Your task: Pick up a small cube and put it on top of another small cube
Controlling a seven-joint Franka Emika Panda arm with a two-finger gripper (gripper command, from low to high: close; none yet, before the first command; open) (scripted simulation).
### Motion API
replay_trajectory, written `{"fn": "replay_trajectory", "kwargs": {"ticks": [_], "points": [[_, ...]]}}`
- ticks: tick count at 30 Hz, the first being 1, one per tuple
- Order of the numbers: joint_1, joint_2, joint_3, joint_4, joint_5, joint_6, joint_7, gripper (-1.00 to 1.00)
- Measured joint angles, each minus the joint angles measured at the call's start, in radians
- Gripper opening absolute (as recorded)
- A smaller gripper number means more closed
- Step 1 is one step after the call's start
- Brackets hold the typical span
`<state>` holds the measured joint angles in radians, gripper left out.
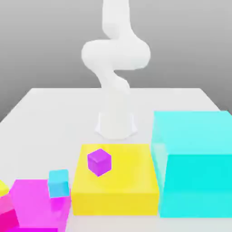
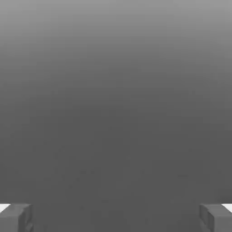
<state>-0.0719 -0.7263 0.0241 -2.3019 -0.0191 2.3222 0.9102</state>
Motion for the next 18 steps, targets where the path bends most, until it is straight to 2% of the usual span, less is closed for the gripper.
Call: {"fn": "replay_trajectory", "kwargs": {"ticks": [8,18], "points": [[-0.219,0.24,0.066,-0.006,-0.07,0.071,0.363,0.0],[-0.409,0.535,0.066,-0.013,-0.166,0.157,0.815,0.0]]}}
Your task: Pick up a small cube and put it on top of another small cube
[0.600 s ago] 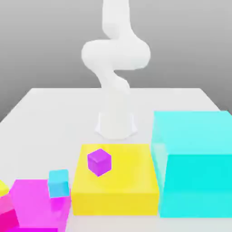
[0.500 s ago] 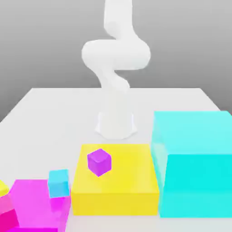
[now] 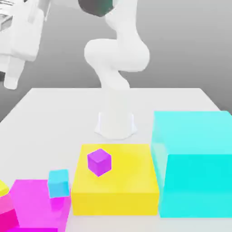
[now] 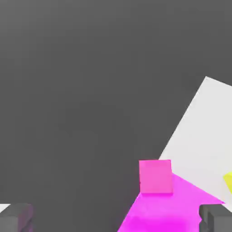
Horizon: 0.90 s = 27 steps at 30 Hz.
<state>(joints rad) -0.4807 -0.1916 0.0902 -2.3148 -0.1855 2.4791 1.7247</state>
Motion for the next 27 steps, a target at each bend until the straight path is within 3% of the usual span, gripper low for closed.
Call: {"fn": "replay_trajectory", "kwargs": {"ticks": [10,18,22,23,27], "points": [[-0.139,0.284,-0.064,-0.011,0.01,0.097,0.376,0.0],[-0.209,0.496,-0.111,-0.022,0.172,0.181,0.569,0.0],[-0.227,0.633,-0.106,0.0,0.205,0.279,0.584,0.0],[-0.228,0.67,-0.106,0.008,0.206,0.307,0.584,-1.0],[-0.228,0.67,-0.106,0.008,0.206,0.31,0.584,-1.0]]}}
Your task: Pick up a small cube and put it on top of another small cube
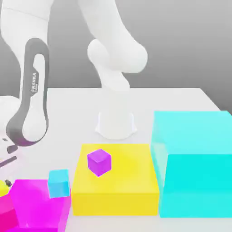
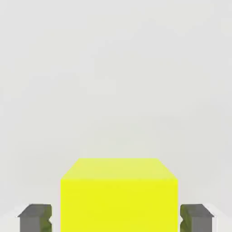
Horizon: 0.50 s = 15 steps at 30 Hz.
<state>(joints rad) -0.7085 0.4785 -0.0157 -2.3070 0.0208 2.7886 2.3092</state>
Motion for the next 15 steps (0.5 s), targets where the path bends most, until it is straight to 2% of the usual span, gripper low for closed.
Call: {"fn": "replay_trajectory", "kwargs": {"ticks": [4,8,15], "points": [[-0.001,-0.015,0.0,-0.003,0.001,-0.012,0.0,-1.0],[0.01,-0.149,0.0,-0.034,-0.01,-0.115,0.003,-1.0],[0.108,-0.384,0.091,-0.118,-0.035,-0.265,-0.044,-1.0]]}}
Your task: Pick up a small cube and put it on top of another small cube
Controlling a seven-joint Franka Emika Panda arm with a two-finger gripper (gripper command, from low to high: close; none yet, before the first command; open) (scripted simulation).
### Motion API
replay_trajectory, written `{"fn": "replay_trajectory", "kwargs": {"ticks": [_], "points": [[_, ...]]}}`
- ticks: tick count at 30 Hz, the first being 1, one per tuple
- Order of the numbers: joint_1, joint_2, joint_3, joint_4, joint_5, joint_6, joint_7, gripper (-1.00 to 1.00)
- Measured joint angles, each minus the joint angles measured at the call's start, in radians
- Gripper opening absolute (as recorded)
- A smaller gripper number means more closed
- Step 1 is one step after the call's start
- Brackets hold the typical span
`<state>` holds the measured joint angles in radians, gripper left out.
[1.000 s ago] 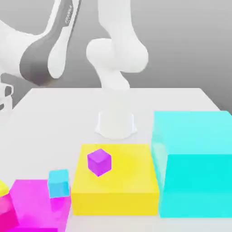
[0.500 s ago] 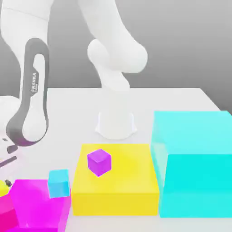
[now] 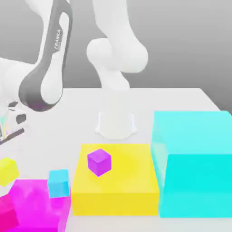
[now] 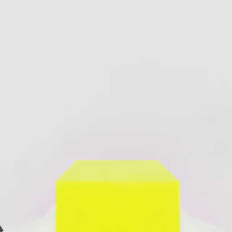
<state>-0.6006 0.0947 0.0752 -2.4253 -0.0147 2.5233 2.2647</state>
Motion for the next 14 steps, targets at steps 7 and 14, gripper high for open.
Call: {"fn": "replay_trajectory", "kwargs": {"ticks": [7,14], "points": [[0.136,-0.185,0.055,-0.089,0.031,-0.096,-0.082,-1.0],[0.138,-0.087,0.054,-0.122,0.01,0.034,-0.071,1.0]]}}
